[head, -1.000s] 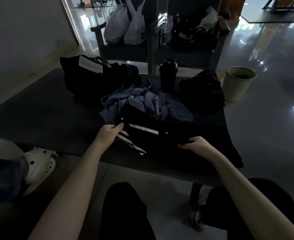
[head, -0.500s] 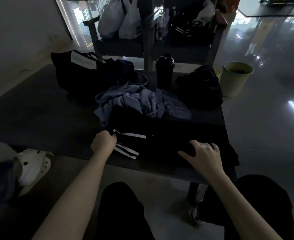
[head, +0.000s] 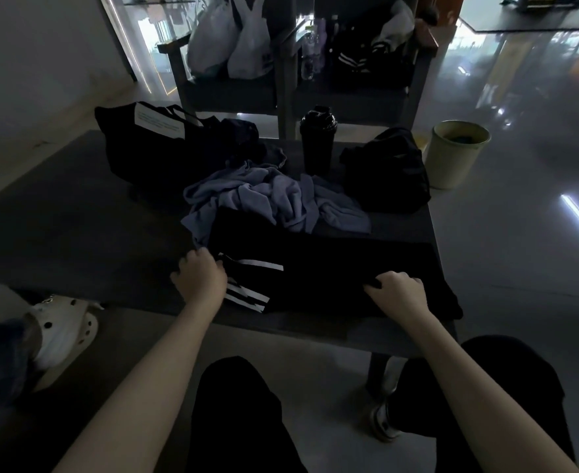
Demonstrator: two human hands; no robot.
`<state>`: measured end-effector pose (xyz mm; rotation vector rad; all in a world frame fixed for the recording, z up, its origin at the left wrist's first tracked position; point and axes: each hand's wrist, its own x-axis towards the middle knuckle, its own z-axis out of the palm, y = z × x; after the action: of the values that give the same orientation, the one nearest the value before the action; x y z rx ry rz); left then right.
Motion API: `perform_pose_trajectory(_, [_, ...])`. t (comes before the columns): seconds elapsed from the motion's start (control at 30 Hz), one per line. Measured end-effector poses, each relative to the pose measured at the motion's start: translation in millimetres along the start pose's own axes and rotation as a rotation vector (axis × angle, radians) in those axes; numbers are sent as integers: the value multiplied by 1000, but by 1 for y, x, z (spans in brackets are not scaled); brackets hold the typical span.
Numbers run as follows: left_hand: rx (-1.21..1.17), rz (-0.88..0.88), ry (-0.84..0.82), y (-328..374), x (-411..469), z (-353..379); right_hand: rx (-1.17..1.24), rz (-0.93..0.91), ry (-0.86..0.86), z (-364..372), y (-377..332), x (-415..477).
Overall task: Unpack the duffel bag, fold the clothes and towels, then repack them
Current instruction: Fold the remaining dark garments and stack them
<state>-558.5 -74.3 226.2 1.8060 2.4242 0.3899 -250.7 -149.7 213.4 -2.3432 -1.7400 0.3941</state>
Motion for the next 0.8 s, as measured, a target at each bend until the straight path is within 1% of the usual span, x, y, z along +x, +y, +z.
perform_pose_trajectory(0.03, [9,146,110,6,-11,4,-16,9,13,3,-1,0])
perform_pose_trajectory(0.07, [-25,330,172,14,-25,8,-25,12,31,5,-2,-1])
perform_pose_trajectory(0.1, [-55,520,172,24,-38,12,-32,12,48,6,-1,-2])
perform_pose_trajectory(0.13, [-65,674,108,36,-51,18,-36,10,61,8,-1,-3])
perform_pose_trajectory(0.17, [-54,768,-2,47,-61,24,-38,7,73,8,-1,-4])
perform_pose_trajectory(0.2, [-31,787,-121,57,-69,31,-31,-1,87,8,0,-6])
perform_pose_trajectory(0.23, [-9,747,-234,64,-75,39,-17,-17,110,8,1,-9])
perform_pose_trajectory(0.27, [5,689,-306,67,-77,48,-7,-39,154,9,3,-13])
perform_pose_trajectory(0.3, [17,649,-325,69,-80,56,-8,-56,201,9,7,-17])
perform_pose_trajectory(0.37, [70,625,-281,68,-83,65,-37,-40,238,8,19,-26])
perform_pose_trajectory(0.47, [81,623,-303,71,-80,66,-152,-6,129,10,41,-33])
perform_pose_trajectory(0.53, [74,617,-318,71,-81,65,-142,6,112,13,47,-32])
perform_pose_trajectory(0.6, [84,615,-317,72,-81,64,-31,99,141,12,46,-31])
perform_pose_trajectory(0.7, [92,614,-326,72,-81,63,147,306,164,5,53,-30])
perform_pose_trajectory(0.73, [93,613,-329,73,-81,63,214,358,164,2,56,-31])
perform_pose_trajectory(0.8, [100,607,-324,74,-82,63,336,431,221,-3,59,-32])
